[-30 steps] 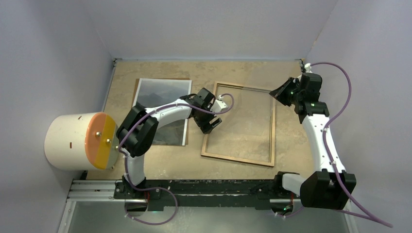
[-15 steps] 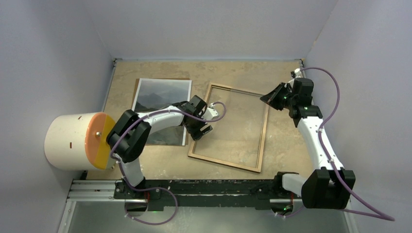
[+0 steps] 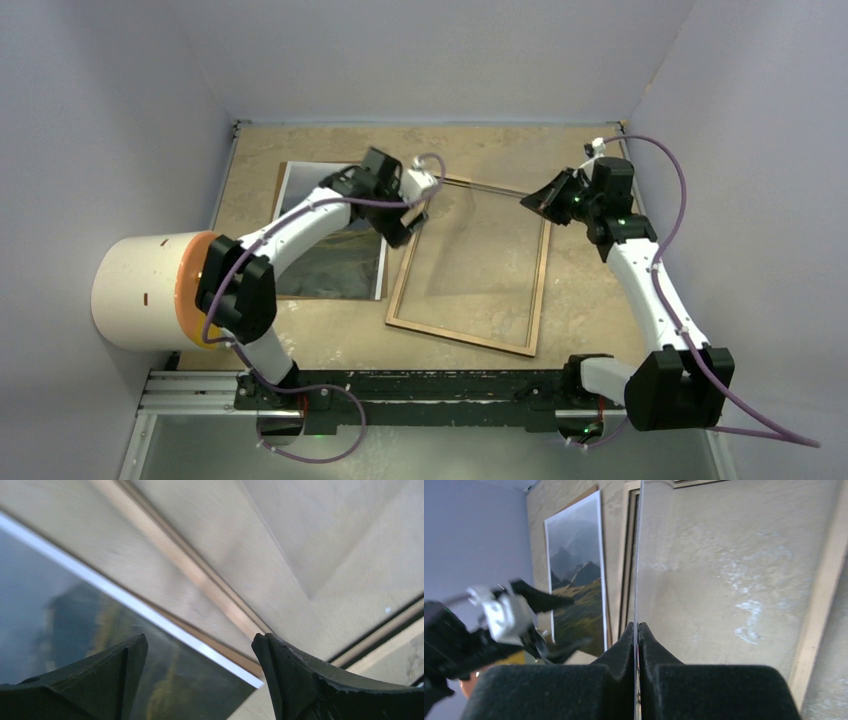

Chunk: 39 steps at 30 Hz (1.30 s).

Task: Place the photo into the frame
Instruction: Place the photo frame item in the photo frame.

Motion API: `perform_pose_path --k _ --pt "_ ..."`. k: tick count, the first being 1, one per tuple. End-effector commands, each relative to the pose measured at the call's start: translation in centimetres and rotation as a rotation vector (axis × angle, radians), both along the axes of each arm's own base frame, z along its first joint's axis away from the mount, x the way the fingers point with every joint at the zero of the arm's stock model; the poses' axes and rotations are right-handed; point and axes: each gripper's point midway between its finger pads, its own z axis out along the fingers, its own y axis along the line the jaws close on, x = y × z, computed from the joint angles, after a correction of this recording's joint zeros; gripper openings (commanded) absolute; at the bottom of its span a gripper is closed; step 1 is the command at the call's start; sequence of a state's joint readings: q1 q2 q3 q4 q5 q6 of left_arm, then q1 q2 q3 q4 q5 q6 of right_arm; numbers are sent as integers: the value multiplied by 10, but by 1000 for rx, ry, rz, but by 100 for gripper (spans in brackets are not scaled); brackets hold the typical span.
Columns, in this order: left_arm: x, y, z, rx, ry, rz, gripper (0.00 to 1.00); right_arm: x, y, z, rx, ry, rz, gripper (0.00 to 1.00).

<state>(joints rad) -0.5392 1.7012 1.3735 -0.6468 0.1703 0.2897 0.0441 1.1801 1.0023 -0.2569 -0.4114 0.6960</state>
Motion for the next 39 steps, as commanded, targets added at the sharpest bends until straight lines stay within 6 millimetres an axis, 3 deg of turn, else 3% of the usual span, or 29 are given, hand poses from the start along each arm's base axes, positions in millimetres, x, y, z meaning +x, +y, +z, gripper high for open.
perform_pose_path --k 1,6,10,17,24,32,39 --pt "53 49 66 -34 -163 185 91 1 50 66 103 -125 135 0" --pt "77 95 67 4 -186 334 98 -13 77 121 250 -201 241 0" --pt "83 115 64 33 -205 386 99 -28 88 126 379 -147 307 0" --pt "76 122 35 82 -173 390 100 -17 83 39 333 -4 242 0" --pt "69 127 7 126 -126 377 100 -14 51 -56 170 52 104 0" --pt "64 121 -3 109 -97 363 100 -11 16 -111 21 125 -3 0" --pt "60 116 -12 96 -73 347 100 -17 -8 -145 -91 235 -90 0"
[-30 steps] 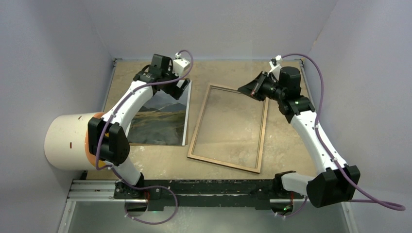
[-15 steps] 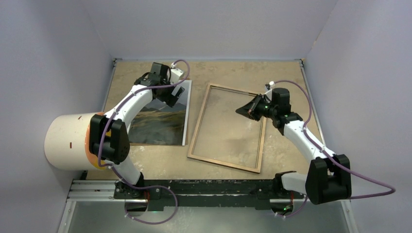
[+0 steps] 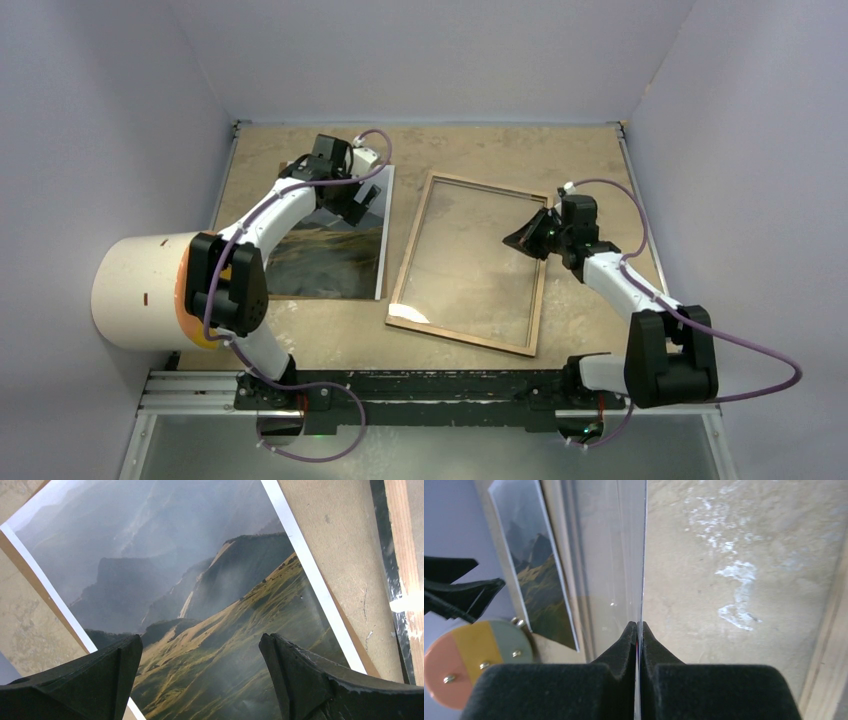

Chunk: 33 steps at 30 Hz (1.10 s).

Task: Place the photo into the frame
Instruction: Place the photo frame item in the photo frame.

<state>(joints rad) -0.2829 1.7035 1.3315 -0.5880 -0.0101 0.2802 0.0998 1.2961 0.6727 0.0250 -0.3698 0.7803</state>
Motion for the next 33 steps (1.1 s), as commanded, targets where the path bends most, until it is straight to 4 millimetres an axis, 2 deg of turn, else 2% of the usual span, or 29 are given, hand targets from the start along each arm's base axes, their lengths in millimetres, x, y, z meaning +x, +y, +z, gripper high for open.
perform_pose_path --k 1,16,20,28,33 --pt "2 -10 -3 -31 -6 -21 100 0 -22 -21 -120 42 -53 0" --pt "-3 -28 -12 -5 5 -73 100 -11 -33 -28 -123 31 -76 0" --pt "-4 -31 -15 -1 13 -83 100 -6 -32 -24 -104 -12 -85 0" --pt "-9 -37 -35 52 36 -106 100 -2 -33 -13 -95 -87 -103 0" --pt "-13 -43 -49 65 54 -125 100 5 -28 8 -71 -201 -83 0"
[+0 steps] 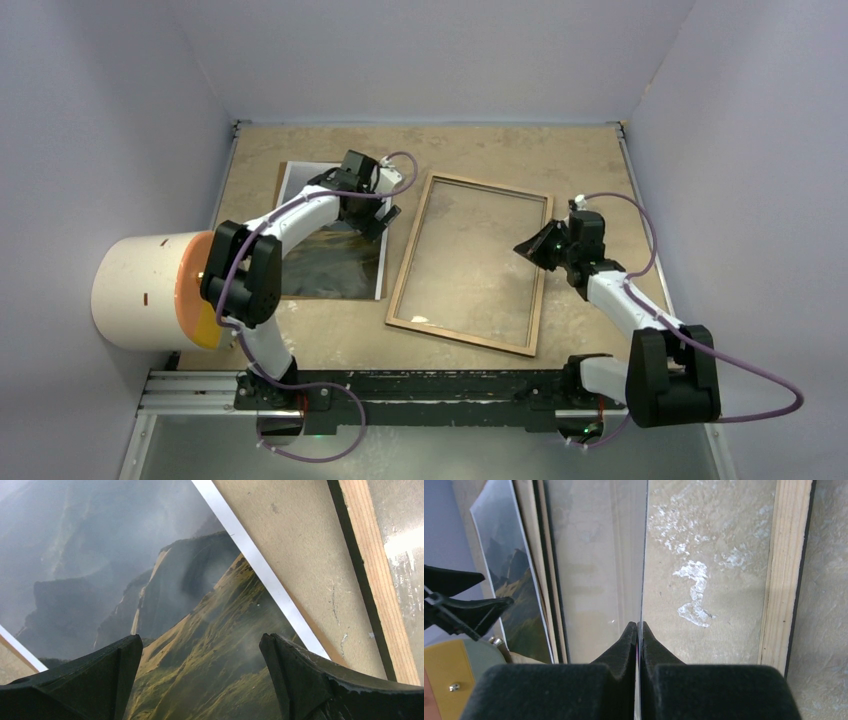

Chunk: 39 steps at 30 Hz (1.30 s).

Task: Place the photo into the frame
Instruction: Place the photo frame item in the photo frame.

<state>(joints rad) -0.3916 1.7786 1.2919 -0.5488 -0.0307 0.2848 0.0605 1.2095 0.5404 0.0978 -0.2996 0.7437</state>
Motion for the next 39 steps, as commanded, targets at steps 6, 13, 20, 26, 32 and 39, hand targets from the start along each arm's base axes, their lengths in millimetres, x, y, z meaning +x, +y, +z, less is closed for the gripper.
perform_pose_path --k 6,13,20,26,32,39 --pt "-3 -22 -28 16 -11 -68 100 21 14 63 72 -318 67 0" --pt "-4 -34 -44 14 -24 -102 99 15 28 78 153 -376 134 0" --pt "-10 -38 -53 19 -16 -127 99 15 39 87 243 -378 164 0" --pt "-16 -41 -54 21 -12 -151 99 16 42 78 282 -299 149 0" --pt "-23 -45 -57 27 -7 -184 99 15 47 76 364 -269 137 0" --pt "-30 -51 -57 18 0 -213 99 17 50 88 447 -274 113 0"
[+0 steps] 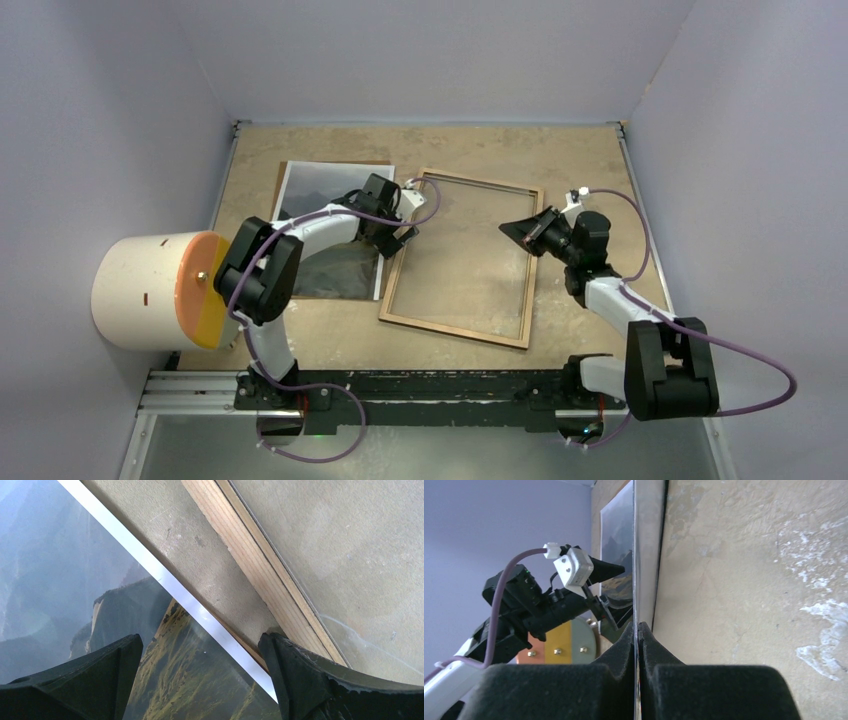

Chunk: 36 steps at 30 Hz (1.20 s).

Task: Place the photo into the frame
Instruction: Place the photo frame item in the photo frame.

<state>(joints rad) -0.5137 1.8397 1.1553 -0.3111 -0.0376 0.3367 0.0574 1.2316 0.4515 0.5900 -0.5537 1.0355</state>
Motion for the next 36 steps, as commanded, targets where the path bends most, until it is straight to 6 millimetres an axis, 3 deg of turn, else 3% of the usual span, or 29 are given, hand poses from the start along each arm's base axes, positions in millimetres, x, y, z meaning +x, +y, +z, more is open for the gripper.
perform_pose_path --k 1,7,36 --pt "-21 -4 -11 11 51 -55 99 -1 6 23 85 -46 22 0" --pt "-23 -3 -10 14 50 -65 99 -2 6 29 103 -52 8 0" --pt "-35 -9 -7 -34 64 -124 99 9 12 24 147 24 -59 0"
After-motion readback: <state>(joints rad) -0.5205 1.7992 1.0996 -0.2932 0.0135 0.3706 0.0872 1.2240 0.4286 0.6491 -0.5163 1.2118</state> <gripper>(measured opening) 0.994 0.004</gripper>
